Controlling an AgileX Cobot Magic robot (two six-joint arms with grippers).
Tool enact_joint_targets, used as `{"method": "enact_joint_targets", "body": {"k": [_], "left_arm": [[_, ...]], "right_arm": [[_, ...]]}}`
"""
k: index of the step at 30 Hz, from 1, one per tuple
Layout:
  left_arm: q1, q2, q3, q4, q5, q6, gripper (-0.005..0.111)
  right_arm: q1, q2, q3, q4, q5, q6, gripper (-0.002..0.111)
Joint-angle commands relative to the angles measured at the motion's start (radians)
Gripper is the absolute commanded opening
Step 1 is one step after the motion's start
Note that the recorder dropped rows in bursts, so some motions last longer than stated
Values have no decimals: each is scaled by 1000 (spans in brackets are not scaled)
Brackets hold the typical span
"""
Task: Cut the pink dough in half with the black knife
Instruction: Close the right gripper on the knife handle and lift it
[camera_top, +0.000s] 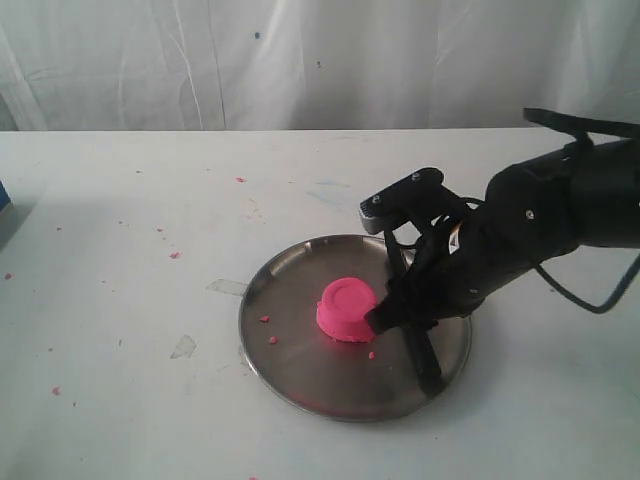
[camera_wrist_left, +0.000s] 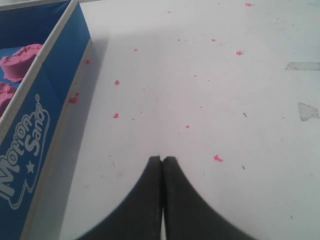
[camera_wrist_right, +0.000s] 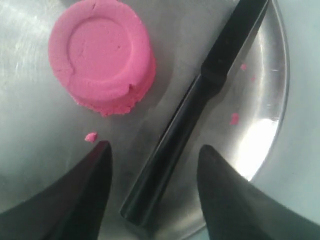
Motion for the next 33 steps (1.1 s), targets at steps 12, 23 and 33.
{"method": "enact_joint_targets", "body": {"k": [12, 23, 33], "left_arm": [[4, -5, 4, -8, 2, 0, 0], [4, -5, 4, -8, 2, 0, 0], [4, -5, 4, -8, 2, 0, 0]], "right_arm": [[-64, 186, -38, -59, -51, 193, 35], [-64, 7, -38, -83, 143, 157, 0], [-64, -10, -34, -72, 364, 128, 0]]}}
